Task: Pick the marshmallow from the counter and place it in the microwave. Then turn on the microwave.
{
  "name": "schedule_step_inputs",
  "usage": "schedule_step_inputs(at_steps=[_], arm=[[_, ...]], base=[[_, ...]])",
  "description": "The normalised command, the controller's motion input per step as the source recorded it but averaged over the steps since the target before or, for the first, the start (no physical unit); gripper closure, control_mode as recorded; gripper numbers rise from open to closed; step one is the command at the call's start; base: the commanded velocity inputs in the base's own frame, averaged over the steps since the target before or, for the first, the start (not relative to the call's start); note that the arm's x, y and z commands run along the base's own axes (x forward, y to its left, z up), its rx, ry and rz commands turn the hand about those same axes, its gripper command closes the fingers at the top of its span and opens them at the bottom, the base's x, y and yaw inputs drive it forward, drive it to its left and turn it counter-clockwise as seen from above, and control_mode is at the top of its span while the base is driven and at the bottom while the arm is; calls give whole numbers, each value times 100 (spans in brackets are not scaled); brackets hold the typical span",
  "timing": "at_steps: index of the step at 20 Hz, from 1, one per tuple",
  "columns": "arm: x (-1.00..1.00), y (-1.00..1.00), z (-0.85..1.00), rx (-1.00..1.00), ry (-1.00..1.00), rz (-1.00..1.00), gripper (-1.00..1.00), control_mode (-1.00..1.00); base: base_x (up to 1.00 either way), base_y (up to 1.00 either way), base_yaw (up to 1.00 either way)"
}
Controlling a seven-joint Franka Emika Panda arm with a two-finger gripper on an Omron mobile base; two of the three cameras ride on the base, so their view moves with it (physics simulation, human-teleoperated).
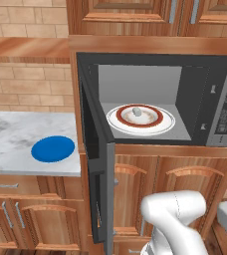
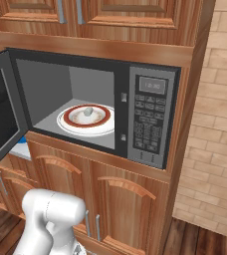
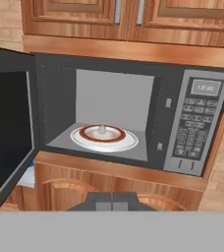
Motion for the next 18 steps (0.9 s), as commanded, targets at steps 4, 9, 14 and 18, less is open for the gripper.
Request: schedule_step_inputs(at_steps=[4, 9, 14, 18], arm=[[-18, 18, 11, -5, -8, 0, 100, -100], [-14, 20, 15, -5, -6, 0, 100, -100], [-15, 18, 12, -4, -4, 0, 100, -100], [-11, 21, 7, -4, -4, 0, 100, -100]], base=[[0, 0, 0], [0, 0, 0], [0, 0, 0], [0, 0, 0]])
